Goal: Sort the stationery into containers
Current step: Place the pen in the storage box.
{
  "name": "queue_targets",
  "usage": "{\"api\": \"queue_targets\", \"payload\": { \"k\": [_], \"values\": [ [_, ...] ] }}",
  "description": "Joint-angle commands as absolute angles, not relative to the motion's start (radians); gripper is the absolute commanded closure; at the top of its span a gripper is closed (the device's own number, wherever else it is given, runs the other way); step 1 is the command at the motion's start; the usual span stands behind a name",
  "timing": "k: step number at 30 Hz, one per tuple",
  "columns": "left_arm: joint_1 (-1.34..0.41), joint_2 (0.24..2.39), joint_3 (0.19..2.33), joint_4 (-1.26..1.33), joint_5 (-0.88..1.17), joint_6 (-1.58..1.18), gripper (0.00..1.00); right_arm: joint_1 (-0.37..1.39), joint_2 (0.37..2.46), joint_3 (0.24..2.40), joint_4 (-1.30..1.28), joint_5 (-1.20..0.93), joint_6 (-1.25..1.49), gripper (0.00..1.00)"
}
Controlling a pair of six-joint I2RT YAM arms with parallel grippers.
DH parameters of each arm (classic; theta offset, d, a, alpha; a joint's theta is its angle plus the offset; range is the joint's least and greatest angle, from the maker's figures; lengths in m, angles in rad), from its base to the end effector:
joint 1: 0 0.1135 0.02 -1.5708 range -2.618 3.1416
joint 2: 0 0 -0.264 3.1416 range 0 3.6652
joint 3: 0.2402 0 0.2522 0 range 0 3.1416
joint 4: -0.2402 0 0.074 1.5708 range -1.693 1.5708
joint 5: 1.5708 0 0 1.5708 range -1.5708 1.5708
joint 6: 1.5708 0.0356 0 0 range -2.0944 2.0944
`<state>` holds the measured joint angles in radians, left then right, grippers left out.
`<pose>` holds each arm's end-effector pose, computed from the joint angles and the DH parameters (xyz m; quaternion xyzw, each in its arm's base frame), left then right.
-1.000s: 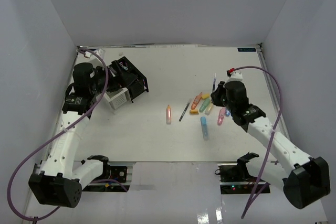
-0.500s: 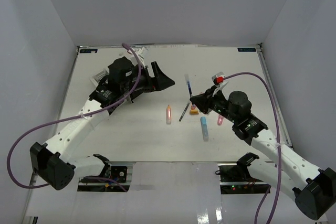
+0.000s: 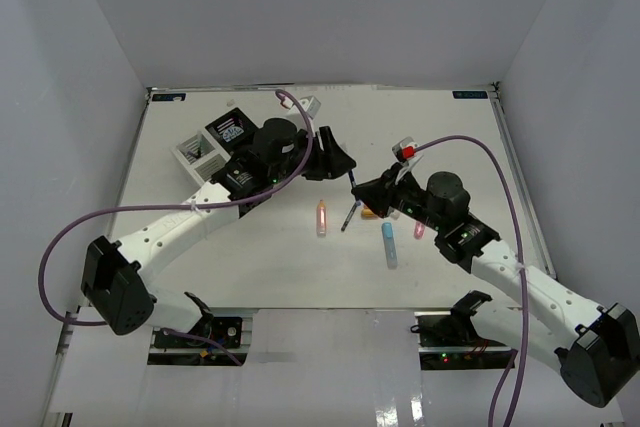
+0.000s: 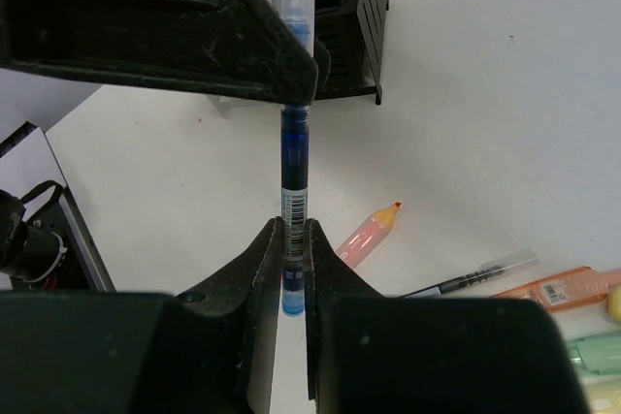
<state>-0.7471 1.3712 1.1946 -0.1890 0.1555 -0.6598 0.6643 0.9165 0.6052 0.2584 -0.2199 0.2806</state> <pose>0.2320 -0.2224 0.3493 0.0798 0.8187 -0.4143 0.3895 0.1680 0.1414 0.2993 -0.2116 0.6935 0.3822 0.5728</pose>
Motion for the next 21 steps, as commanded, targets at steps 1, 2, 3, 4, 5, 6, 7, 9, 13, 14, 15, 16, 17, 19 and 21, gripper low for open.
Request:
{"api": "queue_targets", "payload": {
  "k": [1,2,3,4,5,6,7,9,13,14,15,16,17,19,21],
  "values": [
    [-0.758,1.374,1.244,-0.15,0.115,-0.635,0.45,0.673,0.925,0.604,0.325,-0.229,0.279,0.92],
    [-0.759,1.379,1.246,-0.146,0.115,-0.634,0.54,0.673,0.933,0.603,0.325,-0.229,0.279,0.92],
    [-0.761,1.385,1.246,-0.144,0.115,-0.629,0.6,0.673,0.936,0.603,0.325,-0.229,0.279,0.92],
    [-0.762,1.385,1.244,-0.143,0.114,-0.624,0.65,0.673,0.937,0.6,0.328,-0.227,0.279,0.92],
    [-0.762,1.388,1.244,-0.143,0.112,-0.623,0.74,0.673,0.94,0.598,0.328,-0.224,0.281,0.92],
    [-0.764,1.387,1.241,-0.14,0.112,-0.618,0.78,0.673,0.942,0.598,0.33,-0.222,0.279,0.92],
    [-0.765,1.387,1.236,-0.138,0.11,-0.615,0.83,0.675,0.942,0.597,0.33,-0.212,0.279,0.91],
    [-0.764,1.385,1.23,-0.132,0.104,-0.604,0.95,0.673,0.942,0.589,0.337,-0.198,0.278,0.81],
    [-0.765,1.374,1.203,-0.129,0.071,-0.583,1.0,0.673,0.94,0.583,0.334,-0.157,0.276,0.45],
    [-0.765,1.368,1.2,-0.136,0.033,-0.575,1.0,0.673,0.942,0.587,0.327,-0.149,0.275,0.28],
    [-0.764,1.364,1.2,-0.147,0.011,-0.568,1.0,0.673,0.94,0.592,0.304,-0.137,0.275,0.22],
    [-0.765,1.361,1.2,-0.158,-0.044,-0.546,1.0,0.673,0.942,0.598,0.287,-0.103,0.275,0.17],
    [-0.765,1.353,1.207,-0.191,-0.136,-0.532,1.0,0.673,0.943,0.613,0.243,-0.083,0.275,0.08],
    [-0.762,1.35,1.223,-0.231,-0.252,-0.5,1.0,0.673,0.948,0.629,0.194,-0.023,0.272,0.04],
    [-0.749,1.348,1.256,-0.296,-0.412,-0.447,1.0,0.673,0.951,0.652,0.138,0.026,0.27,0.02]
  ]
}}
